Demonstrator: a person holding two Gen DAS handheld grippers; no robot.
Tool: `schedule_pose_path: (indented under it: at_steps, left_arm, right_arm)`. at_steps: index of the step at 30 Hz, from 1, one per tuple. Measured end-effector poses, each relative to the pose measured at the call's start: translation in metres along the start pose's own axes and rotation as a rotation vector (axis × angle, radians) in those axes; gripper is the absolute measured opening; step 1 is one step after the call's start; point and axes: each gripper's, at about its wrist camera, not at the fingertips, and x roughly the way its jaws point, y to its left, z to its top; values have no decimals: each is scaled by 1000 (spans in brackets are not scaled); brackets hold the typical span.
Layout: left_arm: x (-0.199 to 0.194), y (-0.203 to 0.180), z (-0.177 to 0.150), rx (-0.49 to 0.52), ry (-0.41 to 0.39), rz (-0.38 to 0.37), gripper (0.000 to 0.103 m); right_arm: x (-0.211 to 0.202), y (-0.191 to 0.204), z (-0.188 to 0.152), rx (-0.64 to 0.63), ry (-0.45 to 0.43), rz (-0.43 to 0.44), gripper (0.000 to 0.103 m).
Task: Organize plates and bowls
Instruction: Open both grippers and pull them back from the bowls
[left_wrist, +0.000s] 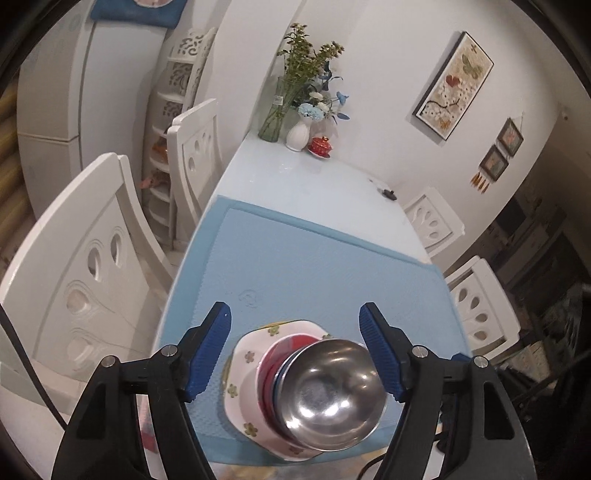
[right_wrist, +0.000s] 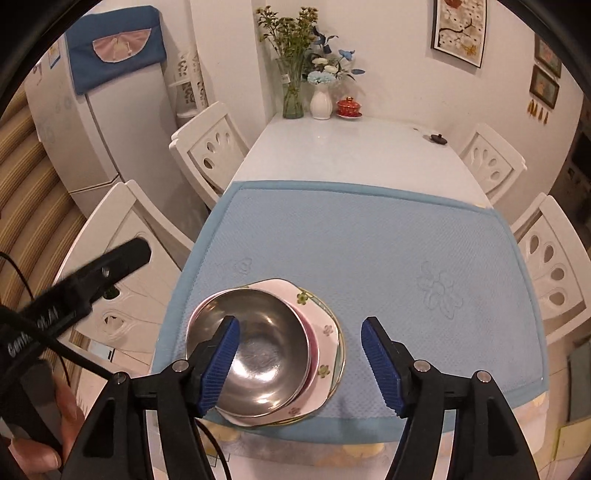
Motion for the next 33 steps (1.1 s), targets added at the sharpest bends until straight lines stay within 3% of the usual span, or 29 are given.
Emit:
schedule_pose_path:
  at_steps: [5,9,16,18,20,21,23,25,29,33]
  left_arm:
    - [4,-10,2,43,7,-6,70]
    - [11,-16,-2,61,33,-10,70]
    - [21,-26,-8,86,96,-9,70]
    - [19,-31,-9,111,88,4,70]
    - [15,-38,-10,140,63,16,70]
    - [12,-41,-10,154,48,22,71]
    - [8,-46,-11,172,19,38,72]
    - [3,-48,-11,180,0,41,73]
    - [6,-42,-11,147,18,41,82]
    - [11,-36,-16,121,45,40,84]
  right_arm:
    - [-3,-4,-3,34,-53,-8,69]
    - [5,-6,-7,66,-9,18,69]
    - [9,-14,-12,82,17,-33,69]
    - [0,-17,-12,89,-32,-51,69]
    - [-21,-19,-12,94,-153,-59,70]
    - [-30,-19,-12,88,-201,-63,74]
    - [-44,-17,-14,64,-293,-102,96]
    - [-49,-16,-16,53,-329,-157,101]
    - [-35,-22,-14,85,-250,-112,101]
    - [-18,-31,-15,131,-151,-78,101]
